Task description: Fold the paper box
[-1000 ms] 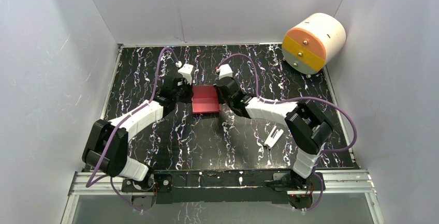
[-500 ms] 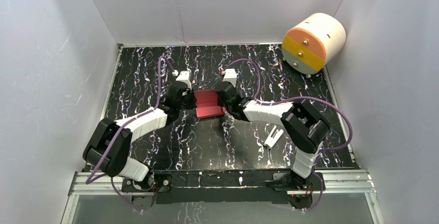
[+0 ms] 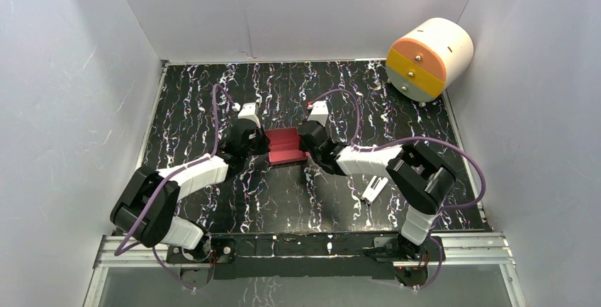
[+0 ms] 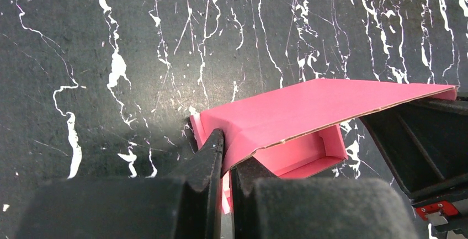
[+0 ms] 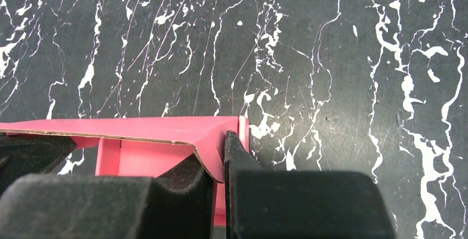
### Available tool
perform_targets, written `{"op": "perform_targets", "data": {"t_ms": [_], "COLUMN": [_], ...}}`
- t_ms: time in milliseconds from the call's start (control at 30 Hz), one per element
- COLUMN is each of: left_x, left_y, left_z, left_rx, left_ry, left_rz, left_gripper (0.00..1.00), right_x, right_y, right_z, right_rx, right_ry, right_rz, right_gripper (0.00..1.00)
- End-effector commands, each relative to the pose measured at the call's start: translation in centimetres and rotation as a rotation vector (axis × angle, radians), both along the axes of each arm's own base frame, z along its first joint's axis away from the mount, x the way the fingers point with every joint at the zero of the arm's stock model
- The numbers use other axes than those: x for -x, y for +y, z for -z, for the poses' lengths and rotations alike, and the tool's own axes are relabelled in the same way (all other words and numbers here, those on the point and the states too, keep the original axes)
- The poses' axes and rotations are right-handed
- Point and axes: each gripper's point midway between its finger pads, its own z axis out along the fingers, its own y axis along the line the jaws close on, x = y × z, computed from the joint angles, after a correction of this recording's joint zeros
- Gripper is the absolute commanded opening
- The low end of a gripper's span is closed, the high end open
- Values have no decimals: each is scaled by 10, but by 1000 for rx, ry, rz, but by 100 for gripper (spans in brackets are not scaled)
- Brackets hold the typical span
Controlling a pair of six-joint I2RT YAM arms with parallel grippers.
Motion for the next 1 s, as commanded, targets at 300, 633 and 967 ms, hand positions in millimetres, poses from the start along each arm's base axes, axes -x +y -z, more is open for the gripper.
{"op": "perform_targets", "data": {"t_ms": [300,633,967], "left_x": [25,32,45], "left_y": [-4,16,28], "left_z": [5,12,21], "left_rx": [107,50,29], "left_ry": [43,12,-18], "left_rz": [-58,-120,-124], "left_gripper": [2,2,2], "right_x": [24,34,46], "right_y": [-6,-9,-12], "right_z": [12,14,13], "right_rx": [-38,-42,-65], "right_ry": [16,-29,-67], "right_rz": [-16,-42,-79], "right_gripper": [15,17,21]}}
